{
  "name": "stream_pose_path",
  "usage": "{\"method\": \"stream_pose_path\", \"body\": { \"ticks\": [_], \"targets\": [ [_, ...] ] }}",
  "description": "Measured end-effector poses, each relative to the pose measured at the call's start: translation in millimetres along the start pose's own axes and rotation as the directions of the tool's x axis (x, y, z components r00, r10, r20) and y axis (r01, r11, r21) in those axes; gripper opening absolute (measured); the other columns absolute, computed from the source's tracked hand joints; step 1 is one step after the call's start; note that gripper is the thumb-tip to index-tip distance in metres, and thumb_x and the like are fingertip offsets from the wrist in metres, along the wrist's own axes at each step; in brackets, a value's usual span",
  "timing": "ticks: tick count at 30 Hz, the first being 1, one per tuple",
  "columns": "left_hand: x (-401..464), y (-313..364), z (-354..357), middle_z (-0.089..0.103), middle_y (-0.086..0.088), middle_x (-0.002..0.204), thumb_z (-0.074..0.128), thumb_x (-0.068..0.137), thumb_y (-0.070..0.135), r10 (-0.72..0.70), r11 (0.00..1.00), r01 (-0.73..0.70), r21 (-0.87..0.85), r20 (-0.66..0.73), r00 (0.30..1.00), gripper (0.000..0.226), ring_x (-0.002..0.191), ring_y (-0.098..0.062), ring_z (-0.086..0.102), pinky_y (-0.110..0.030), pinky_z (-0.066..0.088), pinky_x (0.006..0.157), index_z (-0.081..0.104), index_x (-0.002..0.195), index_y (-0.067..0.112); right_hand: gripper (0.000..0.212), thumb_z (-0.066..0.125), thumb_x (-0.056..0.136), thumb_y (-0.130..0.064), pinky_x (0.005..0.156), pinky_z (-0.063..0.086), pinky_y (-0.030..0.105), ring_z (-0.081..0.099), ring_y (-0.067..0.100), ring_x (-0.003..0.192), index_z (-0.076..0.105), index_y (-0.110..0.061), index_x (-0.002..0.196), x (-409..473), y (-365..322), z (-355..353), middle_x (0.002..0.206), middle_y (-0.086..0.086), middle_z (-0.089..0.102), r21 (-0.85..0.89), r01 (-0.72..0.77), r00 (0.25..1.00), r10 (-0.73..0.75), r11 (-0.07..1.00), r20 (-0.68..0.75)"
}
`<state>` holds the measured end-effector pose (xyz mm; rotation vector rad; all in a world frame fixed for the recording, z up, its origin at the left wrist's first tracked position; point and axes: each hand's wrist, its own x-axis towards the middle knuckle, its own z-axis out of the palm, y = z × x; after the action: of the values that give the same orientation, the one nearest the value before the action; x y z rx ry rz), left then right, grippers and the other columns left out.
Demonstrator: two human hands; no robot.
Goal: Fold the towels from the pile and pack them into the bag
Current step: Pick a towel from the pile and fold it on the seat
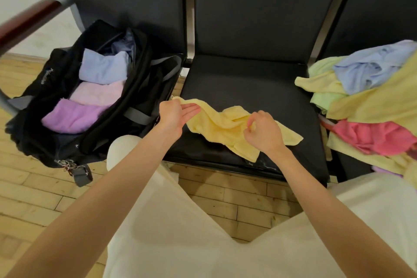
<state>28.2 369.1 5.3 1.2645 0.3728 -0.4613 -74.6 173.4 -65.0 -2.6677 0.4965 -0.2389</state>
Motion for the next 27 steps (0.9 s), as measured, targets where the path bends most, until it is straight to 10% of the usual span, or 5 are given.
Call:
{"method": "stream_pose_path", "body": {
  "ticks": [9,27],
  "targets": [
    [6,1,-4,0.065,-0.022,0.095,0.034,0.102,0.004,0.048,0.998,-0.047,-0.041,0.004,0.999,0.038,0.087,-0.03,0.07,-0.039,0.058,0.081,0.038,0.137,-0.008,0.045,0.048,0.089,-0.056,0.069,0.042,0.031,0.051,0.02,0.09,0.058,-0.012,0.082,-10,-10,34,0.084,0.002,0.044,-0.37,0.048,0.986,0.016,0.928,0.168],
    [0,4,-18,0.063,-0.018,0.091,0.038,0.1,0.004,0.157,0.983,-0.166,-0.082,-0.104,0.982,0.015,0.087,-0.029,0.069,-0.037,0.059,0.075,0.052,0.107,0.002,0.018,0.065,0.082,-0.024,0.06,0.046,0.029,0.057,0.019,0.073,0.051,-0.015,0.075,-14,-12,23,0.076,0.002,0.055,-0.181,-0.265,0.946,0.291,0.947,0.141]
  ]
}}
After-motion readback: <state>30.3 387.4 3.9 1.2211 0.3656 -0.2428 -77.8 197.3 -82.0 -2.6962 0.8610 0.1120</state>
